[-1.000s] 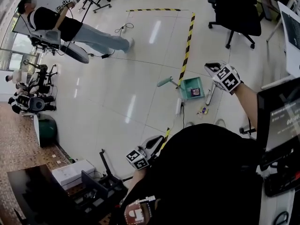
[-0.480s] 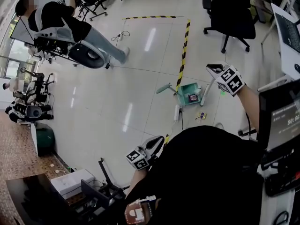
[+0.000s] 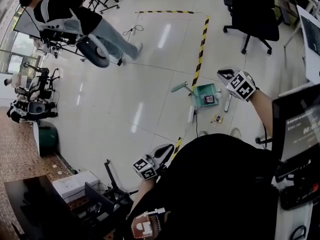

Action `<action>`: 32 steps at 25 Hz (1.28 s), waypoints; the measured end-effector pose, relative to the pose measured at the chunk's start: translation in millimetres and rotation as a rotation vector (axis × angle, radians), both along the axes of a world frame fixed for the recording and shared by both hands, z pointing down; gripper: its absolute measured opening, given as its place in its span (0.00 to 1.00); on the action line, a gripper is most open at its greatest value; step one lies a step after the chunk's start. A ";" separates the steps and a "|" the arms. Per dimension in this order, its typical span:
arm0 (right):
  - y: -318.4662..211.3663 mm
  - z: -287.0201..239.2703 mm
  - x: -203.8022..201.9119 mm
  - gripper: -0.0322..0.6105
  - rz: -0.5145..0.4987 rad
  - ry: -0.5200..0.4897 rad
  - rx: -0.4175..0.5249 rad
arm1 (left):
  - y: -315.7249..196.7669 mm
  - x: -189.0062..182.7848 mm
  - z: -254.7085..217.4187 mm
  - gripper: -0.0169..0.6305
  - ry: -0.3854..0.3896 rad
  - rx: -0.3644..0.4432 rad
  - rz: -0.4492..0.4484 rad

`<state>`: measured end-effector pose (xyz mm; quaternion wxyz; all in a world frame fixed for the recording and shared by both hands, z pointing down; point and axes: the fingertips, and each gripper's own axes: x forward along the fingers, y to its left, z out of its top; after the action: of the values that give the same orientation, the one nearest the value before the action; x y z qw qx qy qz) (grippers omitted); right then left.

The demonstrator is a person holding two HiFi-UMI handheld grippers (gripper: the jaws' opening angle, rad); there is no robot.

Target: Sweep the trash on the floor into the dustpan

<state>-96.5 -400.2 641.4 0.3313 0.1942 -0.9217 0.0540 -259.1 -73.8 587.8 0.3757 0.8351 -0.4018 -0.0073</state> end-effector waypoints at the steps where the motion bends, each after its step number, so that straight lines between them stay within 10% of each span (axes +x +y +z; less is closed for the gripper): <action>1: 2.3 0.3 -8.4 0.07 -0.018 -0.006 0.000 | 6.2 -2.4 0.2 0.03 -0.004 -0.007 -0.016; 14: 12.8 -48.2 -50.9 0.07 -0.110 -0.148 0.039 | 16.8 -0.3 4.1 0.03 0.003 0.014 -0.063; 32: 96.7 -75.4 118.3 0.07 0.329 -0.032 0.027 | -36.7 35.9 15.4 0.03 0.139 0.095 0.359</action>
<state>21.8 -303.5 565.9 0.3006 0.3461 -0.8833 0.0983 -223.2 -110.5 603.3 0.3580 0.9076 -0.2188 -0.0166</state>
